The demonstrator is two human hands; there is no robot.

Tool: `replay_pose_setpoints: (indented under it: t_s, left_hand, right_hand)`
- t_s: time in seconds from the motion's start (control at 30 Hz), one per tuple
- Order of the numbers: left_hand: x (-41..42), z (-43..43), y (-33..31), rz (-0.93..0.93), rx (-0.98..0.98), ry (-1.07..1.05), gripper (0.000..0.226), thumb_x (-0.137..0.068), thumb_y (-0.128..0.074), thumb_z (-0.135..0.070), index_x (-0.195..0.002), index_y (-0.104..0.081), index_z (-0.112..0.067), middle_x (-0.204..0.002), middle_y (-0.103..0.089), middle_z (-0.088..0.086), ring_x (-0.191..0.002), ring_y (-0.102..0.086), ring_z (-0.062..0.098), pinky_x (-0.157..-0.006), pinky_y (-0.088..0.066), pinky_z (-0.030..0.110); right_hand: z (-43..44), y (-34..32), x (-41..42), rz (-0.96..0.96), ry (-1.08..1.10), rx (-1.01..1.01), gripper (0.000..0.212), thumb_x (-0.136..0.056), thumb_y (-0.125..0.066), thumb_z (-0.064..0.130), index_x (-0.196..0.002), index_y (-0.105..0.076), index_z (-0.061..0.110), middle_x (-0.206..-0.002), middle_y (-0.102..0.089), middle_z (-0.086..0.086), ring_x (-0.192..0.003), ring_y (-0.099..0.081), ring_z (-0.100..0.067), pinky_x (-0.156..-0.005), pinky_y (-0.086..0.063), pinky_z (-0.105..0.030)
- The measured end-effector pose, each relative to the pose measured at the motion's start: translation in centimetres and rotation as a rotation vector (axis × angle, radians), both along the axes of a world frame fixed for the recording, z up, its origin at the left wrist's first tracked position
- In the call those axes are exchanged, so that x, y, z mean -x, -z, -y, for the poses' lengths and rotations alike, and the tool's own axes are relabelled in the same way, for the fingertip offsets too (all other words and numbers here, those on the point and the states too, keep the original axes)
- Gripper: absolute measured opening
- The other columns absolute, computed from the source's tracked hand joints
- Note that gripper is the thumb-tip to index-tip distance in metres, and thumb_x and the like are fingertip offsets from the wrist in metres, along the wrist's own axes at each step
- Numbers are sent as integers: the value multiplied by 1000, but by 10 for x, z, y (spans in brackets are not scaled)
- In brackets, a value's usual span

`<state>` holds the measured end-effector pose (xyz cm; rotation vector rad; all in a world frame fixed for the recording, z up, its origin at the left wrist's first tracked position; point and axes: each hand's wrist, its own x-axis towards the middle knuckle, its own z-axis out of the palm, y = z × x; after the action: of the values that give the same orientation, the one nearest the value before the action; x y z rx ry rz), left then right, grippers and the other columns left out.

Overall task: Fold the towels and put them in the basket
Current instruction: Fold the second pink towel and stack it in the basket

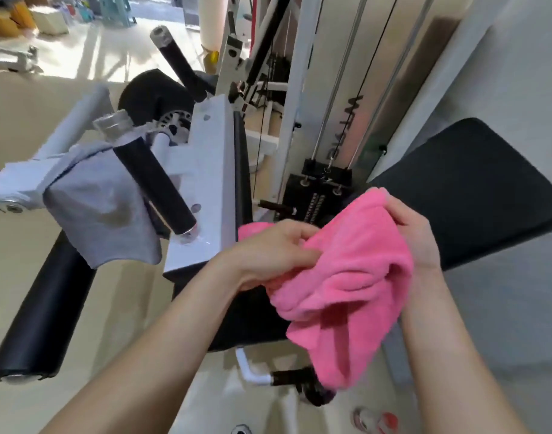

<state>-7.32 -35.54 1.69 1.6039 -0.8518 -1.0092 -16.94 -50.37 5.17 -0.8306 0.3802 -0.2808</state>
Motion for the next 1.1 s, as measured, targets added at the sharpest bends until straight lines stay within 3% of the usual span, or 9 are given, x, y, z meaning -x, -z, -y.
replay_pose_setpoints:
  t_s: [0.1,0.17,0.33,0.53,0.63,0.77,0.97,1.03,1.1]
  left_hand:
    - [8,9,22,488,-267,212,16,-81,-64,-18,-71,-58,-7,-62,-56,4,-55,-50,17,-57,-46,34]
    - [17,19,30,585,-281,168,24,-88,-64,-23,-67,-59,-13,-60,-56,-5,-54,-51,8,-55,-43,25]
    - [28,41,12,-42,27,-75,30,-79,-68,-35,-82,-71,-6,-70,-66,8,-60,-58,15,-56,-46,24]
    - [77,82,-6,140,165,20,38,-97,-53,-30,-80,-59,4,-67,-56,9,-60,-50,18,-56,-42,29]
    - [126,99,-8,-35,290,-107,34,-99,-51,-30,-71,-61,-12,-69,-55,9,-57,-51,17,-57,-44,29]
    - [217,109,-14,-457,320,-260,30,-96,-57,-29,-67,-62,-20,-65,-60,-3,-65,-58,13,-68,-52,31]
    - [416,89,-4,38,84,1000,31,-91,-60,-42,-113,-66,-21,-95,-72,-8,-91,-65,9,-85,-52,27]
    - [473,85,0,121,79,1175,36,-83,-70,-40,-105,-69,-13,-96,-72,6,-86,-63,15,-83,-53,41]
    - [516,86,-6,86,105,1163,31,-77,-72,-36,-91,-70,-8,-77,-64,5,-71,-55,14,-67,-48,37]
  right_hand:
    - [32,7,30,-37,130,166,20,-87,-58,14,-70,-47,12,-65,-44,0,-62,-44,-11,-60,-45,-24]
    - [51,12,56,-53,258,307,20,-93,-47,8,-74,-52,5,-65,-52,-2,-60,-50,-11,-56,-46,-22]
    - [75,13,151,-176,382,581,12,-71,-69,31,-63,-66,23,-58,-56,10,-53,-48,-3,-50,-39,-17]
    - [63,24,266,-698,-109,1073,13,-77,-80,25,-78,-71,15,-68,-66,-14,-60,-56,-12,-59,-43,-29]
    - [47,35,325,-842,4,1054,23,-85,-72,21,-62,-67,17,-53,-57,0,-51,-51,-10,-52,-43,-29]
    - [6,31,417,-771,252,746,17,-85,-68,18,-73,-72,8,-62,-64,-3,-56,-54,-14,-49,-43,-22]
    - [-67,4,523,-606,456,574,22,-91,-60,8,-75,-73,13,-66,-71,-1,-58,-63,-8,-55,-49,-20]
    - [-81,-4,562,-629,520,651,17,-90,-60,6,-81,-73,12,-71,-71,0,-65,-62,-7,-59,-48,-19]
    - [-98,-8,608,-698,611,723,3,-83,-71,16,-83,-71,13,-76,-68,0,-71,-59,-8,-63,-46,-19]
